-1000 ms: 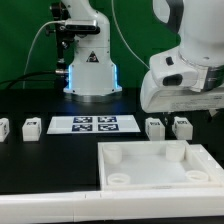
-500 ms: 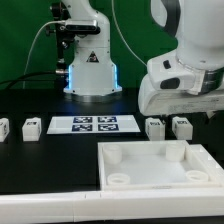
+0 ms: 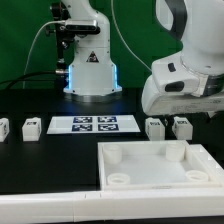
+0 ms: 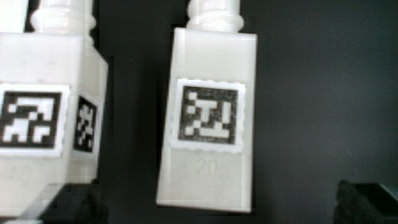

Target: Assemble one leg

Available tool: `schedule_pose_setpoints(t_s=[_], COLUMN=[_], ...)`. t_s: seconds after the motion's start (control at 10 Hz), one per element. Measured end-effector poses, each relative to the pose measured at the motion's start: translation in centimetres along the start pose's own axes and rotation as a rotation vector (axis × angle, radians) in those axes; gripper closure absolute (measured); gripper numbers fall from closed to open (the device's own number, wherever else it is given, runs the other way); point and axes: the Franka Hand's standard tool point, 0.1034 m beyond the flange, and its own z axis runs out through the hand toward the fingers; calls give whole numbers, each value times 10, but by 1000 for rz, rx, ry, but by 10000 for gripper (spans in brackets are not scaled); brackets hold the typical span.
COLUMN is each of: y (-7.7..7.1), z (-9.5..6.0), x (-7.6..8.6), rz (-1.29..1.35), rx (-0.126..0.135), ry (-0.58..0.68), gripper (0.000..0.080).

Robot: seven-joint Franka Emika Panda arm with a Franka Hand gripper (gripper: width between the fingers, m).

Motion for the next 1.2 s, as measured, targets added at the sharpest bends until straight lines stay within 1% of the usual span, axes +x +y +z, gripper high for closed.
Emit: schedule_pose_setpoints(t_s=[0.1,0.2,0.5,0.7,0.9,1.0,1.1,1.2], y=[1,-1,-4,-5,-5,-2,-5,-6], z=[2,1,-1,5,8,11,13,11], x=[-5,0,-1,-5,-3,-13,-4,-3], rz=[0,-2,-7,-9,-9,-11,-11,-14], rx=[-10,-10,-11,-18,-17,-30,-24,-24], ry=[-91,-126,-117,-159,-156,-262,-265,-251], gripper=[150,150,150,150,150,150,150,150])
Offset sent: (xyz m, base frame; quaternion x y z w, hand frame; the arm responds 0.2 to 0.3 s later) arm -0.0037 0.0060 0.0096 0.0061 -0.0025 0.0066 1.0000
